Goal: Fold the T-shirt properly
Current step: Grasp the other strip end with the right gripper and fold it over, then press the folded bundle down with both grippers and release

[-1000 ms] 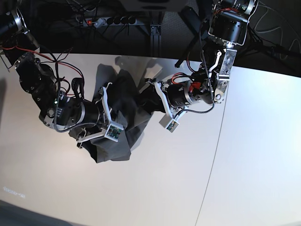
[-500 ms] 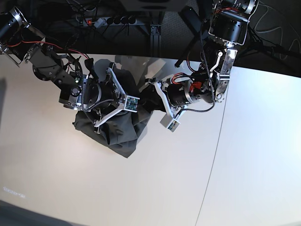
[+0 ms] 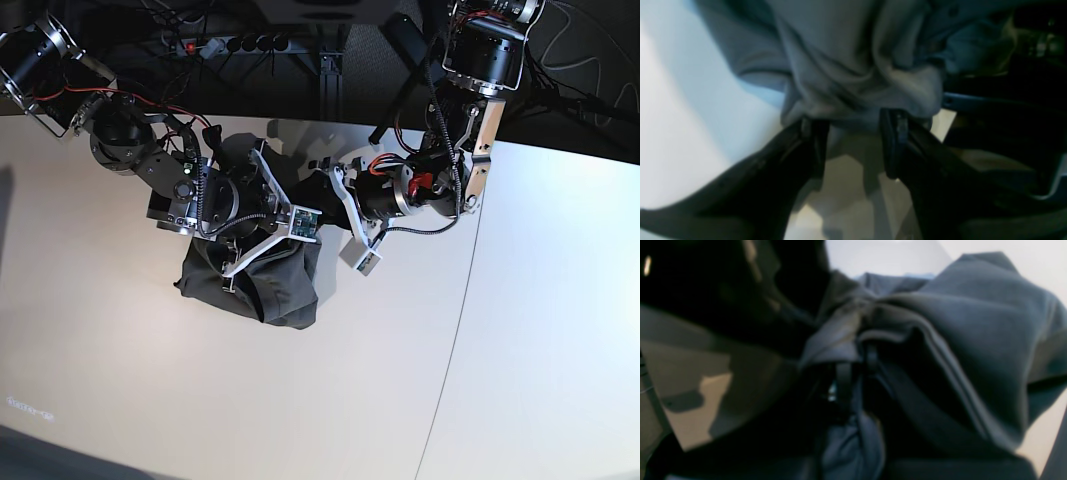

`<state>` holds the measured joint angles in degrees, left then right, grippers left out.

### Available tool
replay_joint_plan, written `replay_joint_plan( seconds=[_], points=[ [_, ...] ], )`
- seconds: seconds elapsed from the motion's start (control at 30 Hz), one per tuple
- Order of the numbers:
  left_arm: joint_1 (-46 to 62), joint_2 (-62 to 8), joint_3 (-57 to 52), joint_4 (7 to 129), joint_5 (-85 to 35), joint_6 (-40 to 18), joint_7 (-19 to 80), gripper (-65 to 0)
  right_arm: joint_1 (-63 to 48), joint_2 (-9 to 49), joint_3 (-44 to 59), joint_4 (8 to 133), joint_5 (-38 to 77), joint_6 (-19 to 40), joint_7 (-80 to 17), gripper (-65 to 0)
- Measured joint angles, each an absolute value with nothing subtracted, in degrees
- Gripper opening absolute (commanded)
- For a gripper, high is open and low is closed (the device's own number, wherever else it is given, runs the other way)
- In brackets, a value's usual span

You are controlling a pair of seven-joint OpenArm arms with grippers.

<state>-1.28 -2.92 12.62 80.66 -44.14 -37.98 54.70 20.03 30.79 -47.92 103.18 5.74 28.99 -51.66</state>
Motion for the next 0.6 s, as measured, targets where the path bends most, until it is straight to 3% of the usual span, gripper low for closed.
replay_joint_plan(
  seconds=[0.23,0.3,0.37,0.6],
  points=[
    [-1.3,-3.0,7.7,81.8,-46.8,-38.0,55.8,-36.4,20.3,30.8,-47.9,103.2,10.1,29.0,-51.9,-63.3],
    [-1.3,-3.0,7.7,81.8,-46.8,-38.0,55.9,-36.4,20.3,30.8,-47.9,103.2,12.1,29.0,-52.4,-45.7],
    [-1.3,-3.0,7.7,81.8,-46.8,-38.0,55.8,-36.4,20.3,30.5,-47.9,103.2,14.1,29.0,-52.4,-33.7],
    [-0.2,-3.2,6.2,81.8,-48.6,-37.9,55.7,-36.5,20.3,28.5,-47.9,103.1,14.1,29.0,-52.8,-32.2]
  ],
)
